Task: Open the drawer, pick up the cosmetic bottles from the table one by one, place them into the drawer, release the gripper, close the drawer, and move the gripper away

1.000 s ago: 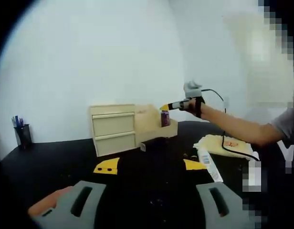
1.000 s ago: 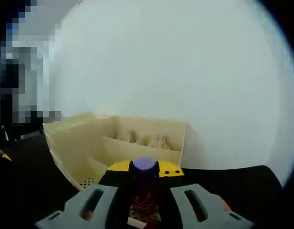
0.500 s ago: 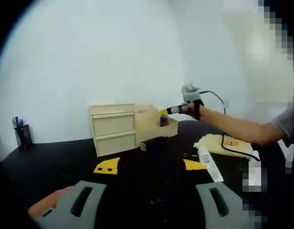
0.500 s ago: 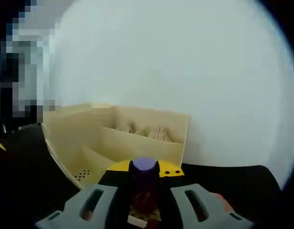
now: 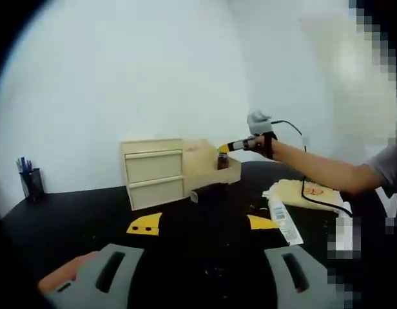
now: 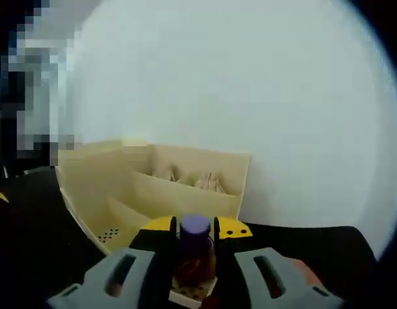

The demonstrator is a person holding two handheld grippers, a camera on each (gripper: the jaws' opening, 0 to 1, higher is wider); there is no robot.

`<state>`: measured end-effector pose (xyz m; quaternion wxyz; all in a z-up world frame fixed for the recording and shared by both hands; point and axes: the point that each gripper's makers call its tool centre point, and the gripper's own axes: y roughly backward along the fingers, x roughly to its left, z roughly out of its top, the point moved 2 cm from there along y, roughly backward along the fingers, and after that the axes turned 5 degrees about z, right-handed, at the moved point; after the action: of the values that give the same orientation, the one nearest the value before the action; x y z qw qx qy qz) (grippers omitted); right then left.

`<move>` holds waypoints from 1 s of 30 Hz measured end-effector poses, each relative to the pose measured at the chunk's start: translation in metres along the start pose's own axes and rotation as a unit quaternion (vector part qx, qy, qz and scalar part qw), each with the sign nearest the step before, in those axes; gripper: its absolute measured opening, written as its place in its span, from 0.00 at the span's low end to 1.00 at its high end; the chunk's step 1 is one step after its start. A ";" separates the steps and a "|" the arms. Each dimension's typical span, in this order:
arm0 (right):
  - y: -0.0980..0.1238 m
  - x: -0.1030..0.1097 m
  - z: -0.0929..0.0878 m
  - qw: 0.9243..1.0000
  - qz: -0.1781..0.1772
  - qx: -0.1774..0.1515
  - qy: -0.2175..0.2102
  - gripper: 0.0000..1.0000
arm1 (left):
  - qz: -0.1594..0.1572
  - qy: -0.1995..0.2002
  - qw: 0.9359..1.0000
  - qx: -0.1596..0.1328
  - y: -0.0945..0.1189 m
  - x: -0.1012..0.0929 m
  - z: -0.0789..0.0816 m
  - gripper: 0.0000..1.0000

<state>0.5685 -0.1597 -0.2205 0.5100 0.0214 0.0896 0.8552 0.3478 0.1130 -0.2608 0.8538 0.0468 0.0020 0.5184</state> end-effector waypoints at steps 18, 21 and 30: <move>0.051 0.014 0.088 0.998 0.036 -0.044 0.034 0.33 | 0.008 0.009 1.000 -0.012 0.007 0.000 0.002 0.44; 0.075 0.014 0.101 0.996 0.027 -0.056 0.059 0.32 | 0.009 0.013 1.000 -0.019 0.010 0.001 0.006 0.44; 0.120 0.020 0.122 0.995 0.042 -0.050 0.075 0.33 | 0.011 0.011 1.000 -0.010 0.007 0.010 0.005 0.43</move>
<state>0.4707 -0.1817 -0.0802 0.4658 -0.0651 0.0838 0.8785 0.3467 0.1246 -0.2550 0.8485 0.0323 0.0054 0.5282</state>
